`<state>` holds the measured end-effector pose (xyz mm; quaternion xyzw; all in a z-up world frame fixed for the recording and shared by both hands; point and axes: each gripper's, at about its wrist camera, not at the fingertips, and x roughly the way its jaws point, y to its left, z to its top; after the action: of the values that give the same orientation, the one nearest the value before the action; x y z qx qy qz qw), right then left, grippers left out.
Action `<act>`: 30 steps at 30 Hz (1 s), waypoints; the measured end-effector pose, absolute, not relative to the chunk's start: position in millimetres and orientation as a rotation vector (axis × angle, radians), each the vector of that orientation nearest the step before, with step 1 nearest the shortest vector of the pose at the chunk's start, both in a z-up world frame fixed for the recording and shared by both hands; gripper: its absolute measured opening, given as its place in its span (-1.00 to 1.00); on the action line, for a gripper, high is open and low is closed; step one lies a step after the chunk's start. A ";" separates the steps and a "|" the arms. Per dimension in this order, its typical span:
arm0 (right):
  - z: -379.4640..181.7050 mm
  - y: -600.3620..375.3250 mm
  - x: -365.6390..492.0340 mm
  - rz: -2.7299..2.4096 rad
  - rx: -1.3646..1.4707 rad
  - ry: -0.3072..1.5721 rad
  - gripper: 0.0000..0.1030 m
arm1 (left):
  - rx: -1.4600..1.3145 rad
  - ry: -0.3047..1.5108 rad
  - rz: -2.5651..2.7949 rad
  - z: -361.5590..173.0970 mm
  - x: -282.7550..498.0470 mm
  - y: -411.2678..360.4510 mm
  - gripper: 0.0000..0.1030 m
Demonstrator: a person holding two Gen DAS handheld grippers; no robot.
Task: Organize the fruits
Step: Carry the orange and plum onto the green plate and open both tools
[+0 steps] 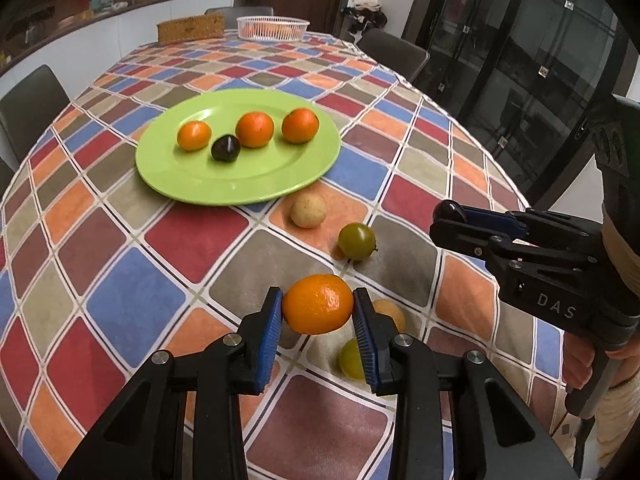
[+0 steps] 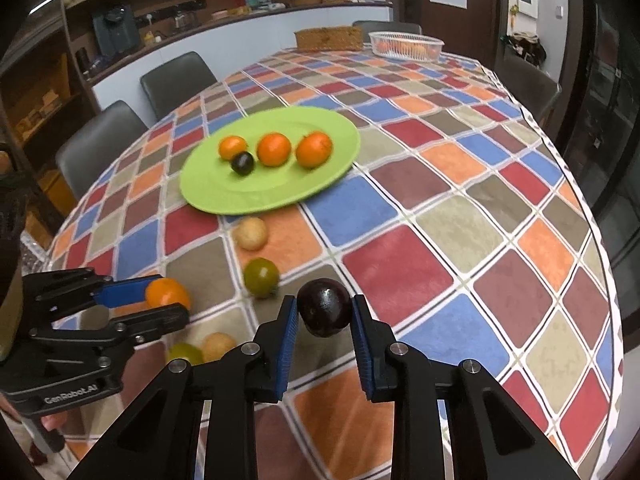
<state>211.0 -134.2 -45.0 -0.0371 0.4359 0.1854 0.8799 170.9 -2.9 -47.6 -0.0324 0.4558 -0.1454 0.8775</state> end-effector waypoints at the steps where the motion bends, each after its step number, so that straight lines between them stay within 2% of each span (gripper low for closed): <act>1: -42.4 -132.9 210.1 0.389 -0.076 0.902 -0.46 | -0.068 0.942 -0.303 -44.9 169.9 -1.3 -0.33; 21: 13.4 -80.6 224.5 0.449 -0.081 0.749 -0.46 | -0.007 0.764 -0.236 7.7 193.8 42.3 -0.33; 30: 17.2 -56.9 256.7 0.474 -0.088 0.770 -0.46 | 0.009 0.728 -0.221 12.5 226.4 57.8 -0.33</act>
<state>256.7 -56.9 17.2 -0.0423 0.3719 0.2289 0.8986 226.4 57.8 12.5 0.0044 0.3555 -0.1078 0.9284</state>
